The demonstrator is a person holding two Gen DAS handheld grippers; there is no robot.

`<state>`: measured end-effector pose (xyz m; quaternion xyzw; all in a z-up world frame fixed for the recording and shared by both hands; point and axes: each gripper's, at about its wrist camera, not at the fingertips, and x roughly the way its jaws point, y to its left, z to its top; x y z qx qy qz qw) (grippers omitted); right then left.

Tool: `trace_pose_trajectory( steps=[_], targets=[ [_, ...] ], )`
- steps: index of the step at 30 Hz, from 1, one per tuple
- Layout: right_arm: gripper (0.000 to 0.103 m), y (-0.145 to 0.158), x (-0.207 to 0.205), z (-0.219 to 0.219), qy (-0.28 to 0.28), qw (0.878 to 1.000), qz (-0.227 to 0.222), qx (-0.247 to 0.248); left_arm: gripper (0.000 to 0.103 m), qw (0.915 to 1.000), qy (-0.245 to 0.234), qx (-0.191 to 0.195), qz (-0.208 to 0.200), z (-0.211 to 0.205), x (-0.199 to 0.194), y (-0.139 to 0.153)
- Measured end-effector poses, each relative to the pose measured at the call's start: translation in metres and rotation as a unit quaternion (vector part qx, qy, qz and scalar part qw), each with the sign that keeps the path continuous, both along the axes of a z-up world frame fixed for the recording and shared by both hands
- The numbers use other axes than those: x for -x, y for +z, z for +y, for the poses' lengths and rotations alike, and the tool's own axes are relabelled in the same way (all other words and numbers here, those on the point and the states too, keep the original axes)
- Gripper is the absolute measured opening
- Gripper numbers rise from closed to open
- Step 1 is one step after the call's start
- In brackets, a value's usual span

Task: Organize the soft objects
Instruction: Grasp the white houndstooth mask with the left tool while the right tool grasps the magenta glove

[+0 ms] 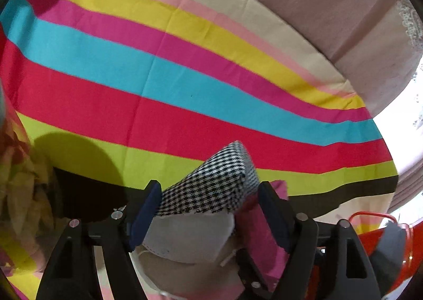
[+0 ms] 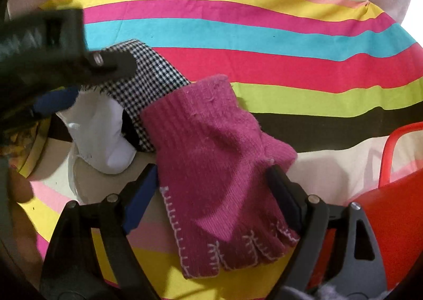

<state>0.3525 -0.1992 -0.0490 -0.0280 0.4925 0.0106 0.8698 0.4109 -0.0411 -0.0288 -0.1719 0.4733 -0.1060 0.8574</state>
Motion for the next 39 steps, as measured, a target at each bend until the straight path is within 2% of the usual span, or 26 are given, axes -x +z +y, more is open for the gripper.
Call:
trace_pose_trajectory(
  steps=[2,4,5,9,11,16,19,23,26,27,30,39],
  targets=[
    [0.09,0.0,0.0,0.0,0.001,1.0,-0.003,0.002,0.075,1.0,-0.002,-0.007,0.004,0.0,-0.002,-0.007],
    [0.092,-0.002,-0.001,0.0,0.001,1.0,-0.008,0.002,0.063,0.9999,-0.003,-0.005,0.009,0.001,-0.002,-0.014],
    [0.093,-0.002,-0.003,0.0,0.001,1.0,-0.009,0.002,0.051,0.9999,-0.006,-0.005,0.012,0.001,-0.002,-0.017],
    [0.102,-0.006,-0.005,-0.004,-0.004,1.0,-0.011,0.0,0.03,0.9999,-0.011,-0.005,0.002,-0.001,0.002,-0.015],
    [0.102,-0.009,-0.006,-0.008,-0.01,1.0,-0.009,-0.014,0.025,0.9998,-0.008,-0.013,-0.012,-0.001,0.007,-0.008],
    [0.101,-0.008,-0.004,-0.006,-0.007,1.0,-0.013,-0.007,0.023,0.9992,-0.001,-0.025,-0.033,0.004,0.016,0.002],
    [0.09,-0.004,0.004,-0.002,0.005,1.0,-0.017,-0.009,0.023,0.9986,0.005,-0.03,-0.043,0.006,0.021,0.008],
    [0.069,0.0,0.012,0.005,0.023,0.999,-0.023,-0.011,0.023,0.9975,0.01,-0.038,-0.059,0.006,0.029,0.018],
    [0.039,0.004,0.021,0.008,0.025,0.999,-0.027,0.005,0.023,0.9963,0.012,-0.045,-0.072,0.004,0.035,0.025],
    [0.034,0.004,0.026,0.007,0.026,0.999,-0.03,0.007,0.023,0.9959,0.012,-0.047,-0.076,0.004,0.037,0.028],
    [0.026,0.008,0.033,0.0,0.023,0.999,-0.03,-0.008,0.023,0.9956,0.015,-0.044,-0.081,0.006,0.045,0.034],
    [0.022,0.023,0.06,0.002,0.038,0.999,-0.026,-0.02,0.023,0.9942,0.03,-0.042,-0.094,0.018,0.07,0.055]
  ],
)
